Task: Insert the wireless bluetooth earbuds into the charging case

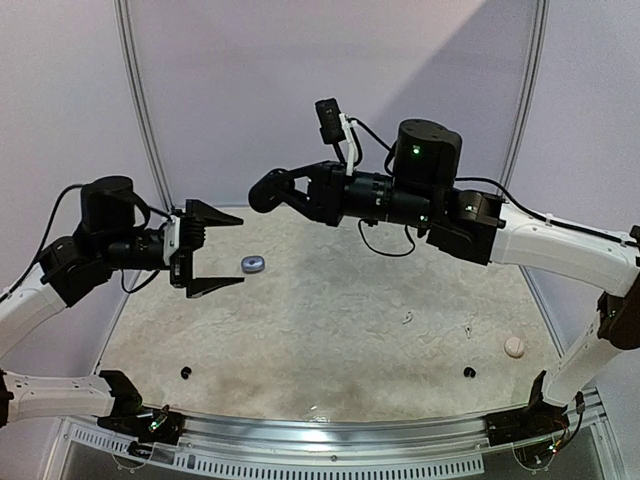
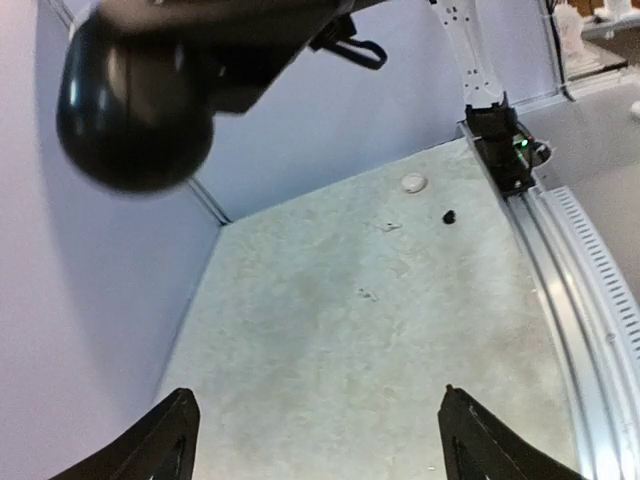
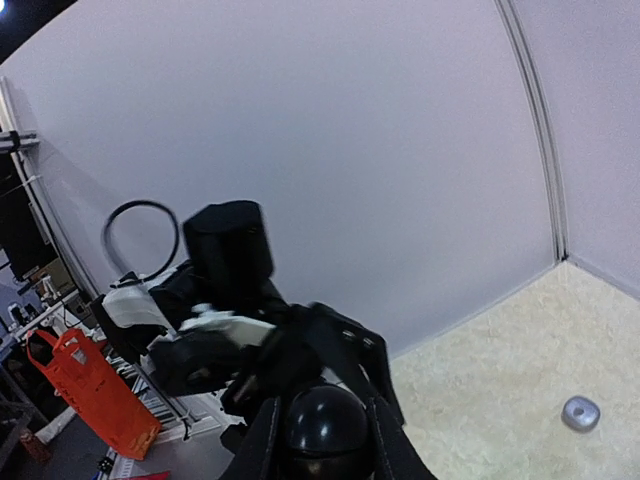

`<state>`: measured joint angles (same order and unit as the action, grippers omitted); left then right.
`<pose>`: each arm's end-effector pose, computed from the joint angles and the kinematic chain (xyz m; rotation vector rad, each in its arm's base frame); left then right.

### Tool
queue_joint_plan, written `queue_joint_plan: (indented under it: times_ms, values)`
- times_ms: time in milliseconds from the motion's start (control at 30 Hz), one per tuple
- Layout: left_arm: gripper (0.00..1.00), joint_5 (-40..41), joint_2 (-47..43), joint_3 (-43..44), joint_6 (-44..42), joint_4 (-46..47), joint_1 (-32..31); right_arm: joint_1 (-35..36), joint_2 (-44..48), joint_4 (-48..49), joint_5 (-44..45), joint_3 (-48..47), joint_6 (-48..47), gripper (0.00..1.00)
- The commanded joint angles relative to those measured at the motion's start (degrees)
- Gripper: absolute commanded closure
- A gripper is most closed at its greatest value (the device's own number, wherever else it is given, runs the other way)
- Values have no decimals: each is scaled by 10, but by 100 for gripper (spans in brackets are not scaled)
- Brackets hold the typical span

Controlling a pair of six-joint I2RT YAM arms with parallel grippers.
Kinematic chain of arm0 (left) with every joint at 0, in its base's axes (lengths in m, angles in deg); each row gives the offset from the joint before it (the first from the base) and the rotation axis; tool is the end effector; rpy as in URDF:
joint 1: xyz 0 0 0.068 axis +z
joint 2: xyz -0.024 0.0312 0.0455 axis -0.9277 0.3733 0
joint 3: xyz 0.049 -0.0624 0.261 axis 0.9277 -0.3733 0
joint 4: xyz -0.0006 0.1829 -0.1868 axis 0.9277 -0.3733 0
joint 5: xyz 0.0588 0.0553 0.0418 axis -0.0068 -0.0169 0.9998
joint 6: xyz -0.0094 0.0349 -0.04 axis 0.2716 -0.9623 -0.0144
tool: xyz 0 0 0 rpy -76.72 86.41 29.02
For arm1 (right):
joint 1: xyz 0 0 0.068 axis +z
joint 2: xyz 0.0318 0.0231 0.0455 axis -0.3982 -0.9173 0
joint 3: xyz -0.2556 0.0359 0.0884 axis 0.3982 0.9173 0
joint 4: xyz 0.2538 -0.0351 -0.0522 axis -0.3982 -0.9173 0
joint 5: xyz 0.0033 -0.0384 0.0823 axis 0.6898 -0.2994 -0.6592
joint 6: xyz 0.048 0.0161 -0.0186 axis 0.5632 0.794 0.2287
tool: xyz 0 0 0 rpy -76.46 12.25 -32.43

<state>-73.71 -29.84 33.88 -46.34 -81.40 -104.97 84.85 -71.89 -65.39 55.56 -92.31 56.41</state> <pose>0.1449 -0.1347 0.3599 1.4793 1.0826 -0.5021 0.1749 0.3419 0.4217 -0.7527 1.5141 1.4140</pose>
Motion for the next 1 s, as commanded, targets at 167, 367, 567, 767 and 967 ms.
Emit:
queue_joint_plan:
  times_ms: [167, 367, 567, 767, 967]
  values:
    - [23, -164, 72, -78, 724, 485, 80, 27, -10, 141, -2, 32, -109, 100]
    - [31, -162, 71, -84, 759, 559, 60, 30, -25, 183, 5, 37, -109, 100]
    - [37, -161, 75, -80, 754, 568, 46, 32, -33, 193, 14, 33, -112, 100]
    - [56, -159, 79, -75, 748, 568, 38, 33, -37, 192, 14, 29, -114, 100]
    - [57, -159, 80, -71, 746, 572, 34, 33, -41, 185, 20, 28, -114, 100]
